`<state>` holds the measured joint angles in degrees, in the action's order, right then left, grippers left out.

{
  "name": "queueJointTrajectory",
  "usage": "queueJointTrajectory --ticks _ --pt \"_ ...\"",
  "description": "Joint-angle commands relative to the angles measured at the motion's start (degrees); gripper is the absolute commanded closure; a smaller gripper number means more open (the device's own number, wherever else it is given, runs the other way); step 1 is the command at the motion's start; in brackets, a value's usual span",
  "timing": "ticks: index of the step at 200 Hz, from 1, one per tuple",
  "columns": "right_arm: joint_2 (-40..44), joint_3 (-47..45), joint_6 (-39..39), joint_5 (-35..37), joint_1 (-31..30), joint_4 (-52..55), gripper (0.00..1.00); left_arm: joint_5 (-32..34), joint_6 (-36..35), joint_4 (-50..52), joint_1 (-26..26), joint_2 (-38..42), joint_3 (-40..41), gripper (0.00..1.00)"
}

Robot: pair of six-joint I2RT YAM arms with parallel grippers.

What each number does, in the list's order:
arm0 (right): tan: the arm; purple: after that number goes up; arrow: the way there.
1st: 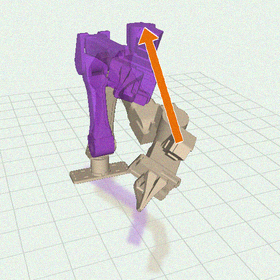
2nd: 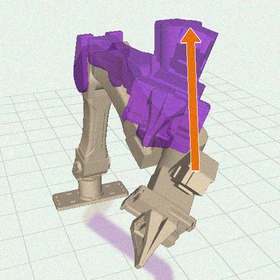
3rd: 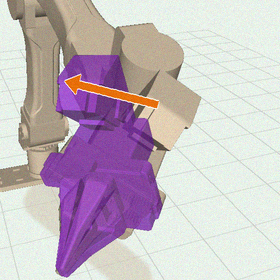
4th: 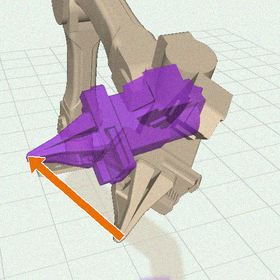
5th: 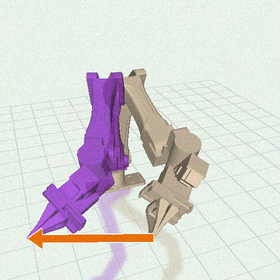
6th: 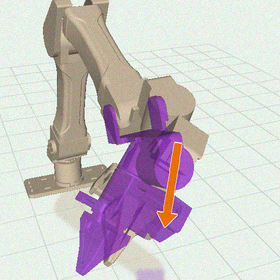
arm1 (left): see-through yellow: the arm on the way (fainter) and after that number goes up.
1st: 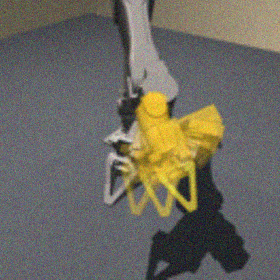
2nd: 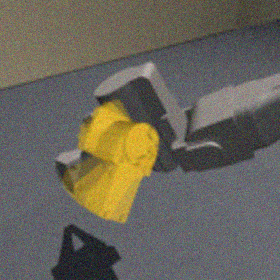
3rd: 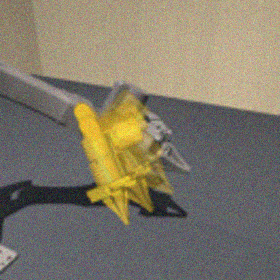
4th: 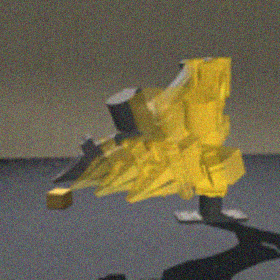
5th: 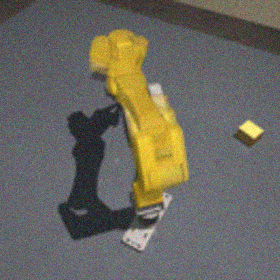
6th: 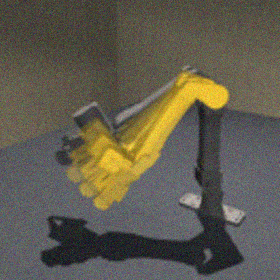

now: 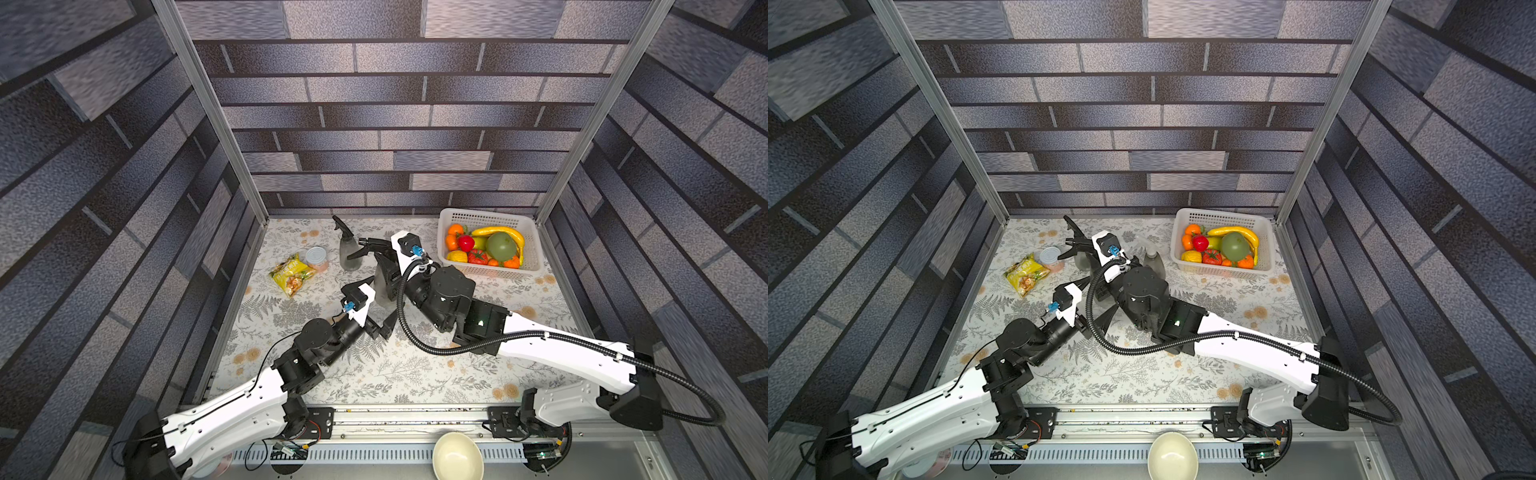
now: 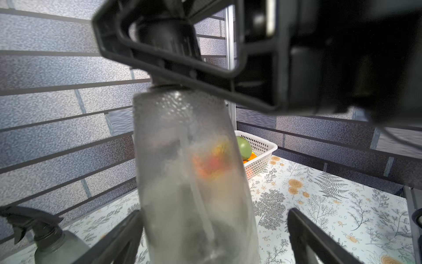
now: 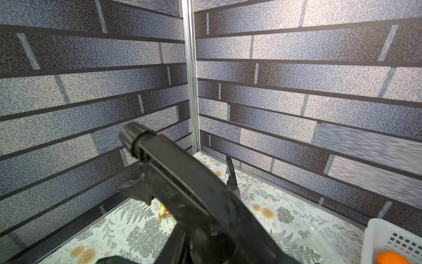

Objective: Attach spray nozzles to spray bottles
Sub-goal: Place the spray bottle at the center of the board.

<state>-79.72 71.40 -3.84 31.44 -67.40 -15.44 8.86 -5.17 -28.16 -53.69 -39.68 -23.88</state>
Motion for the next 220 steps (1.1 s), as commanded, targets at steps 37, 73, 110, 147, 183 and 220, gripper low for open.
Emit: queueJointTrajectory --ticks 37,73,110,147,183,220 --pt "-7.6 -3.9 -2.4 -0.4 6.4 -26.6 0.85 28.5 13.1 16.6 -3.6 18.4 5.8 0.0" --pt "-16.1 -12.0 1.2 -2.0 8.6 -40.3 0.85 42.3 16.4 24.2 -2.0 23.1 3.3 0.0" --pt "-27.4 -12.2 1.3 -0.5 9.9 -49.7 0.85 44.0 17.5 25.5 1.3 22.8 2.7 0.0" --pt "-36.8 -7.7 0.0 1.8 10.7 -53.8 0.84 38.8 19.0 25.2 4.5 21.7 2.6 0.0" --pt "-42.1 -5.7 1.5 2.9 11.5 -55.0 0.82 35.7 18.7 23.7 5.8 21.0 3.0 0.0" --pt "-43.2 -5.1 2.8 1.7 11.8 -50.7 0.67 33.6 18.9 23.5 6.8 20.8 3.1 0.0"
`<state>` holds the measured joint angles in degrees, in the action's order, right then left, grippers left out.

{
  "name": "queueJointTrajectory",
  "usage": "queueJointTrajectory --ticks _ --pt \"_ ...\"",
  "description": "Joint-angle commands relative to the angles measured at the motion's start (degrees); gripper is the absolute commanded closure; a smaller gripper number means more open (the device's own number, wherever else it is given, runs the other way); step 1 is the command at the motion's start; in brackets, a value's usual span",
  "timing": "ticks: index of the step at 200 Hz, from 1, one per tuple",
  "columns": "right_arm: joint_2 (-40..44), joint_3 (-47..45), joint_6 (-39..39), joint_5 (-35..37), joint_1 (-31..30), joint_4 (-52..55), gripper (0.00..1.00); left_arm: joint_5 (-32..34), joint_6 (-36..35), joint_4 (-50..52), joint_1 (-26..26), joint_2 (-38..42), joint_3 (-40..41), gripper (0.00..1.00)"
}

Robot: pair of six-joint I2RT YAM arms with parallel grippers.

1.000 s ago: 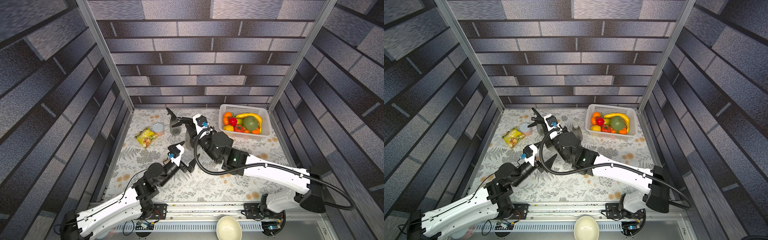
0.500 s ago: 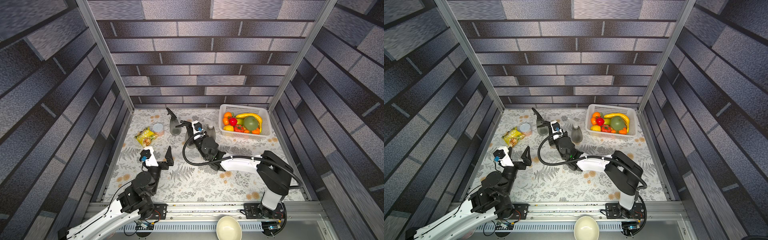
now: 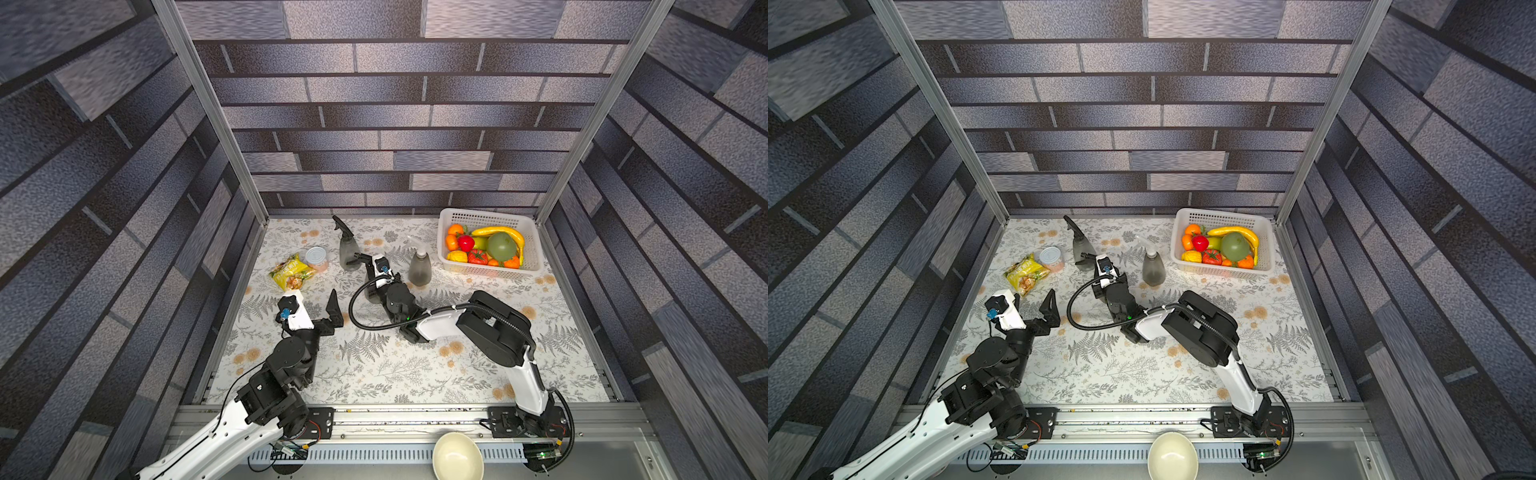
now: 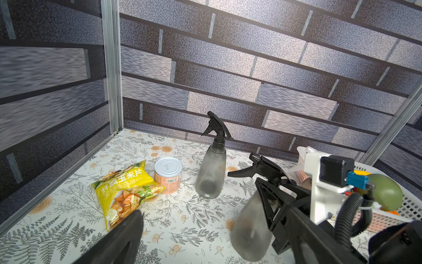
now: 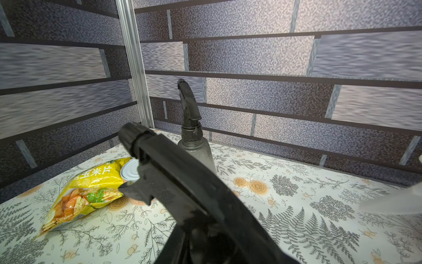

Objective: Attach spray nozzles to spray bottles
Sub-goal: Place the spray bottle at the center of the board.

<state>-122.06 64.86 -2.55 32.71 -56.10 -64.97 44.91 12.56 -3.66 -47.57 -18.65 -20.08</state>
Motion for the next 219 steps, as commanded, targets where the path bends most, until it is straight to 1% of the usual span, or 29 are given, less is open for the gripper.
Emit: queueJointTrajectory --ticks 1,6,22,46,62,85,88,95,98,110,140,158,176,184,198,207,219 --pt "-0.8 1.4 1.6 0.4 0.5 -1.2 0.67 -2.5 1.2 -1.0 0.7 -0.2 -0.7 0.0" --pt "-0.6 1.0 1.9 0.3 0.5 -0.8 0.64 -2.9 1.2 -1.1 0.7 -0.2 -0.7 0.0" --pt "0.8 0.0 2.6 -0.4 0.5 0.7 0.48 -3.4 1.4 -1.1 0.9 -0.3 -0.9 0.0" --pt "3.0 -1.9 3.8 -0.9 0.5 1.8 0.36 -4.2 1.3 -1.2 1.1 -1.0 -1.4 0.0" --pt "4.0 -2.6 3.9 -1.3 0.5 2.7 0.33 -5.1 1.3 -0.9 1.3 -1.8 -1.9 0.0" --pt "5.3 -3.2 5.2 -1.4 0.4 2.9 0.26 -5.9 1.3 -0.3 1.5 -2.8 -2.3 0.0" --pt "5.4 -5.1 5.3 -1.7 0.5 3.1 0.25 -5.9 1.4 -0.3 1.5 -2.9 -2.3 0.0" --pt "5.5 -6.1 5.9 -2.1 0.5 3.4 0.23 -5.7 1.5 -0.2 1.5 -2.7 -2.3 0.0" --pt "7.4 -6.4 6.1 -2.2 0.4 3.4 0.22 -5.7 1.5 -0.2 1.6 -2.7 -2.4 0.0" --pt "9.5 -8.2 6.5 -2.6 0.4 3.7 0.17 -5.5 1.5 0.3 1.6 -2.3 -2.8 0.0" --pt "16.0 -14.3 6.7 -2.7 -0.3 4.9 0.11 -5.1 0.8 2.9 1.8 -2.4 -4.8 0.0" --pt "21.3 -20.0 7.2 -1.7 -1.3 4.4 0.0 -4.6 0.4 5.1 1.7 -2.4 -6.1 0.0" --pt "28.3 -26.6 10.6 -2.9 -2.3 5.2 0.0 -4.9 1.0 11.7 1.3 -2.1 -9.1 0.0" --pt "32.5 -28.6 12.6 -2.6 -2.8 8.8 0.0 -3.3 1.4 15.4 0.9 -2.4 -10.4 0.0" --pt "39.9 -30.6 13.2 -2.6 -3.7 17.4 0.0 3.7 3.0 19.1 -0.2 -4.0 -11.4 0.0" --pt "44.4 -31.4 12.5 -2.9 -4.1 23.0 0.0 6.7 2.0 19.5 -1.1 -5.6 -11.5 0.0" --pt "49.4 -31.7 9.8 -4.1 -4.3 30.6 0.0 10.4 -1.0 17.0 -2.6 -7.8 -11.1 0.0"
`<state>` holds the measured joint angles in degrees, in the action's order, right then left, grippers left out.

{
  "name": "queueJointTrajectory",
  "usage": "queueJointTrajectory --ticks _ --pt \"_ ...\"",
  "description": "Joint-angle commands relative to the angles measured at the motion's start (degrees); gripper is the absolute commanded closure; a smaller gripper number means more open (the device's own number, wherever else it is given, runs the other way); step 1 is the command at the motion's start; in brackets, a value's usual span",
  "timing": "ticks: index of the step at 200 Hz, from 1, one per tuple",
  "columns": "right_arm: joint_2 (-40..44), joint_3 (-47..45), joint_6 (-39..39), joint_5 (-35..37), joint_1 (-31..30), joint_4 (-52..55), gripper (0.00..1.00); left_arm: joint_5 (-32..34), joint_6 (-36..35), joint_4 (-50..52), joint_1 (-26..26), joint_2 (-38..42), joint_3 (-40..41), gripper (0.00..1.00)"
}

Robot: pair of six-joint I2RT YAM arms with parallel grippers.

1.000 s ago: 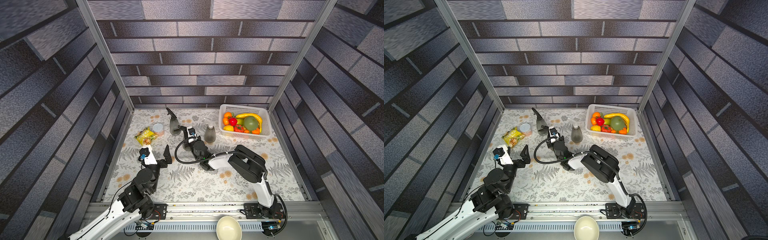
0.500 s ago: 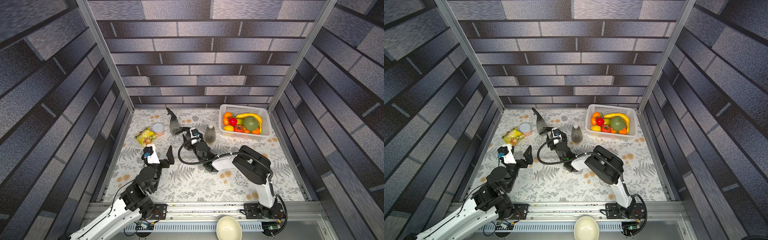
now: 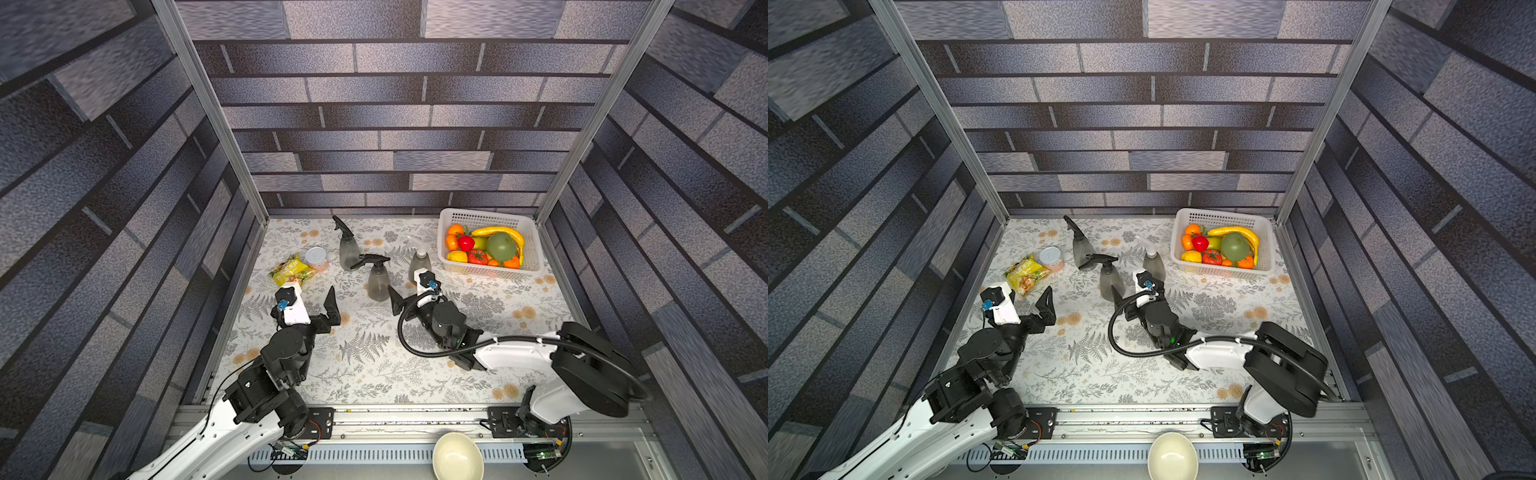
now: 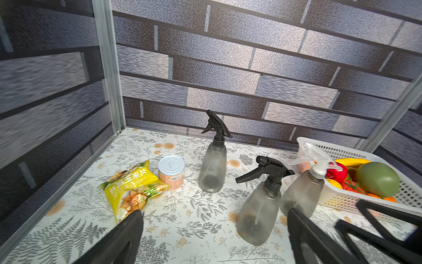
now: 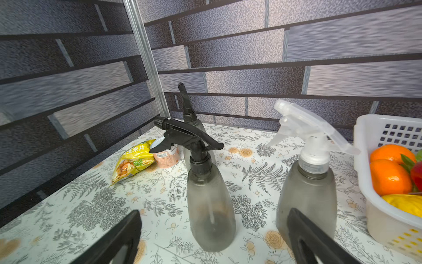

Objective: Attach spray nozzles to spray bottles
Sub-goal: Place the spray bottle at the center of the board, then reset both arms

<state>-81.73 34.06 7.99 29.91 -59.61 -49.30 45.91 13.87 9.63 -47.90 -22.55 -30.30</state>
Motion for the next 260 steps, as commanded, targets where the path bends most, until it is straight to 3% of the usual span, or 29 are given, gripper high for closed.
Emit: queueJointTrajectory --ticks 1,13,26,47,67,84,98,113,131,163,187,230,240,260 --pt "9.6 -0.9 -1.1 -1.4 -0.8 15.5 0.0 9.6 -2.5 3.3 -2.4 -4.1 -0.7 0.0" --pt "14.1 -1.0 -1.9 0.2 -0.9 21.0 0.0 14.2 -5.6 -1.6 -3.5 -6.5 0.4 0.0" --pt "17.3 -0.5 -8.2 -0.3 -0.9 25.6 0.0 19.0 -10.8 -9.1 -3.2 -9.7 2.1 0.0" --pt "20.0 5.1 -10.1 4.9 -0.2 42.2 0.0 21.5 -17.6 -20.2 0.8 -14.3 5.7 0.0" --pt "23.0 3.0 -10.6 7.9 3.0 41.4 0.0 10.3 -16.9 -22.7 9.2 -15.4 8.9 0.0" --pt "27.2 -3.8 -13.8 8.1 7.5 30.4 0.0 -2.8 -10.8 -18.1 21.7 -15.3 9.4 0.0" --pt "29.0 -6.8 -13.9 7.7 12.7 28.0 0.0 -12.7 -7.7 -16.3 31.6 -15.3 10.0 0.0" --pt "28.9 -8.1 -13.3 4.4 19.7 27.6 0.0 -19.3 -6.9 -25.1 40.2 -16.3 14.2 0.0" --pt "27.1 -10.0 -13.2 1.5 26.7 23.8 0.0 -22.8 -5.5 -35.4 46.3 -21.1 17.2 0.0" --pt "23.1 -13.1 -14.2 -3.2 35.2 15.3 0.0 -28.3 -6.4 -44.8 51.2 -32.1 17.7 0.0" --pt "18.2 -12.9 -13.3 -7.3 39.3 13.5 0.0 -33.8 -8.7 -63.4 53.4 -45.0 20.9 0.0" --pt "12.7 -14.0 -12.7 -10.2 44.0 10.1 0.0 -40.6 -7.3 -79.6 53.6 -66.4 18.3 0.0" --pt "11.8 -14.3 -13.0 -11.1 45.1 9.1 0.0 -42.0 -8.8 -89.4 53.3 -71.4 19.1 0.0" --pt "11.1 -14.5 -13.5 -12.2 46.4 8.3 0.0 -41.0 -7.6 -76.1 53.3 -65.6 16.7 0.0"
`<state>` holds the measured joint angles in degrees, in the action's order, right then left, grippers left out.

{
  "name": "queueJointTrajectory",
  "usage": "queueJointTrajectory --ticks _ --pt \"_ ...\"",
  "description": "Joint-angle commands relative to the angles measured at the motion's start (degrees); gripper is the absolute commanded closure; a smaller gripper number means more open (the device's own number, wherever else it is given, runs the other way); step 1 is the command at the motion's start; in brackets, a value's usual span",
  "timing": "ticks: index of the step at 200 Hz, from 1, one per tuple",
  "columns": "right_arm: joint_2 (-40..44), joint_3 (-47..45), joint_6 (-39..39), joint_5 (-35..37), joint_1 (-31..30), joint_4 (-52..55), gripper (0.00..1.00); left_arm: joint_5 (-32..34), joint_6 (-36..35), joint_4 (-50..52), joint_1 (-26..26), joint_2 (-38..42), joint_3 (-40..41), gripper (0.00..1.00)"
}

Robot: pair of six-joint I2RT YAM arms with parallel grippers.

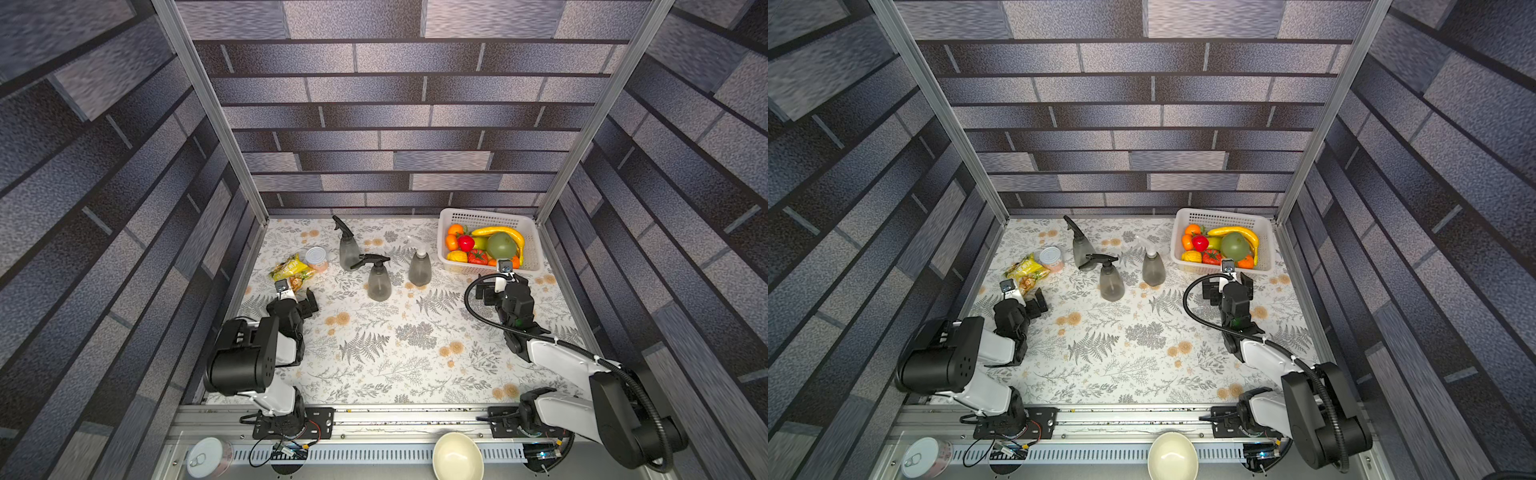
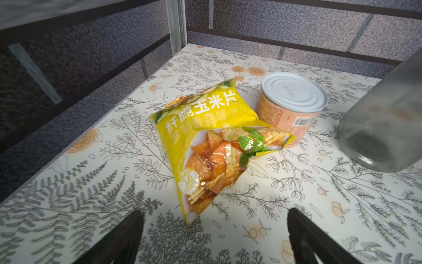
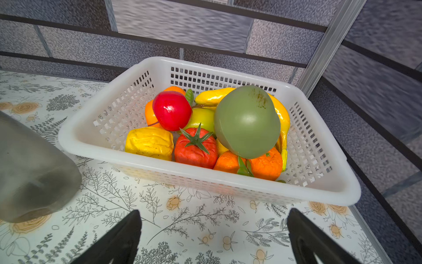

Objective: Attach spray nozzles to spray bottles
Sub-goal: Reset both arms

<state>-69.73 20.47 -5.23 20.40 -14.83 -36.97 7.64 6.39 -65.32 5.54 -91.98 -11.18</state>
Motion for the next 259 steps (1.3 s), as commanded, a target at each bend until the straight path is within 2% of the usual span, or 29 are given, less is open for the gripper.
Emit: queueJointTrajectory --ticks 1,15,28,47,58,71,83,95,105,172,201,259 --pt "-1.0 -0.9 -0.3 -2.7 1.7 -4.1 0.0 -3.0 -0.2 -0.7 -0.1 3.8 -2.6 0.0" --pt "-2.6 -0.3 -0.7 -4.2 2.7 -4.7 0.0 -7.2 -2.1 0.6 -0.1 1.5 -5.6 0.0" --pt "-4.6 -0.1 -1.5 -5.5 3.8 -5.9 0.0 -6.8 -1.7 7.2 0.0 3.0 -7.9 0.0" --pt "-11.6 -2.2 0.0 -8.0 6.3 -15.8 0.0 -8.2 -2.0 9.6 0.3 2.1 -9.9 0.0" --pt "-16.5 -4.3 0.9 -6.6 6.8 -23.9 0.0 -9.1 -2.2 13.3 0.4 2.8 -11.1 0.0" --pt "-21.9 -6.3 2.9 -4.4 8.0 -34.2 0.0 -9.1 -2.3 12.5 0.4 2.3 -11.2 0.0" --pt "-18.8 -5.3 4.6 -3.3 8.8 -26.5 0.0 -9.4 -2.3 12.9 0.5 2.5 -11.2 0.0" --pt "-20.1 -2.5 4.8 -4.8 9.4 -24.0 0.0 -9.4 -2.2 12.5 0.5 2.4 -11.1 0.0" --pt "-18.7 0.1 5.4 -5.9 9.8 -16.1 0.0 -9.4 -2.3 12.8 0.5 2.5 -11.1 0.0" --pt "-19.2 -0.6 5.8 -7.1 10.7 -18.8 0.0 -9.5 -2.3 12.6 0.5 2.4 -11.1 0.0" --pt "-19.1 -0.7 5.8 -7.1 10.7 -18.9 0.0 -13.4 -4.1 14.0 0.3 2.3 -11.9 0.0" --pt "-19.0 -0.7 5.8 -7.2 10.8 -18.8 0.0 -8.4 -3.4 15.1 -0.5 2.2 -12.5 0.0"
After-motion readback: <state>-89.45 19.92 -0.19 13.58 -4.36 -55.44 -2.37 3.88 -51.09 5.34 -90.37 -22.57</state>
